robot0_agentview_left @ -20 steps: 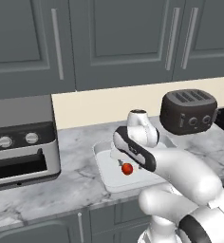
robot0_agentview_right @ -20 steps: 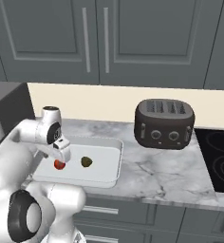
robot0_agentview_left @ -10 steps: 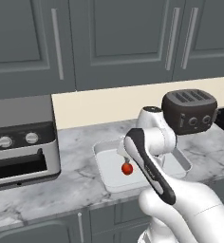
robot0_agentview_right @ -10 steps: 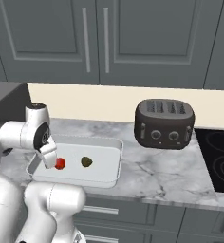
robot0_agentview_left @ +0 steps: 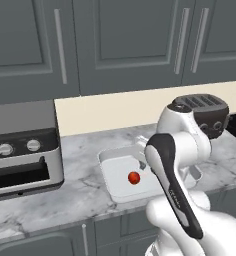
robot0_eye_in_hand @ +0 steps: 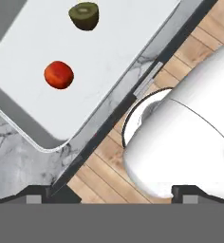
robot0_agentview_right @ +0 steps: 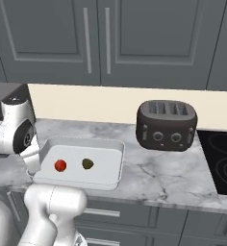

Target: Pick the apple and kiwi from the fridge and place them inside the tupperware on the counter.

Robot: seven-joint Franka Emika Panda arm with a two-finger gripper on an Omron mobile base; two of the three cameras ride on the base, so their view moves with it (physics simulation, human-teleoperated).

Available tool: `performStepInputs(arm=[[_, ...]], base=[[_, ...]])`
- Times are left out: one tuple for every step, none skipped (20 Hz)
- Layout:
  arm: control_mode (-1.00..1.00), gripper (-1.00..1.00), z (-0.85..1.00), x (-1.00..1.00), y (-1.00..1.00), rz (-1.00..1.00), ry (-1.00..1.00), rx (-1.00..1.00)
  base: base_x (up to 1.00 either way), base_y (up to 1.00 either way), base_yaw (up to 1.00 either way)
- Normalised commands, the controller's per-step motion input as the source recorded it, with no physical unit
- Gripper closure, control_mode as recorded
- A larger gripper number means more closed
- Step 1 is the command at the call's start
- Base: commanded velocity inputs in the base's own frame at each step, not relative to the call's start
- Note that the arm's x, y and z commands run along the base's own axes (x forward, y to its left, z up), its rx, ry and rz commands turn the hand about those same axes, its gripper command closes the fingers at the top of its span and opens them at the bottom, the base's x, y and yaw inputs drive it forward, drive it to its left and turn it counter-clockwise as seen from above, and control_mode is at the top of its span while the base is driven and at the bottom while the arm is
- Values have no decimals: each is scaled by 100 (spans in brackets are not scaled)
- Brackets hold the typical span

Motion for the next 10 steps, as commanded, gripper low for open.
performStepInputs(arm=[[-100, -100, 71, -56, 0, 0, 0, 0], [-100, -100, 70, -53, 0, 0, -1, 0], [-100, -100, 69, -50, 0, 0, -4, 0], [-100, -100, 66, -46, 0, 0, -6, 0], [-100, -100, 64, -44, 0, 0, -9, 0], [-100, -100, 62, -43, 0, 0, -9, 0], [-100, -100, 58, -44, 0, 0, -14, 0], [-100, -100, 55, -46, -1, 4, -17, 0], [-100, -100, 55, -49, -3, 9, -25, 0], [-100, -100, 51, -51, -4, 9, -26, 0]], base=[[0, 0, 0], [0, 0, 0], [0, 0, 0], [0, 0, 0], [0, 0, 0], [0, 0, 0], [0, 0, 0], [0, 0, 0], [0, 0, 0], [0, 0, 0]])
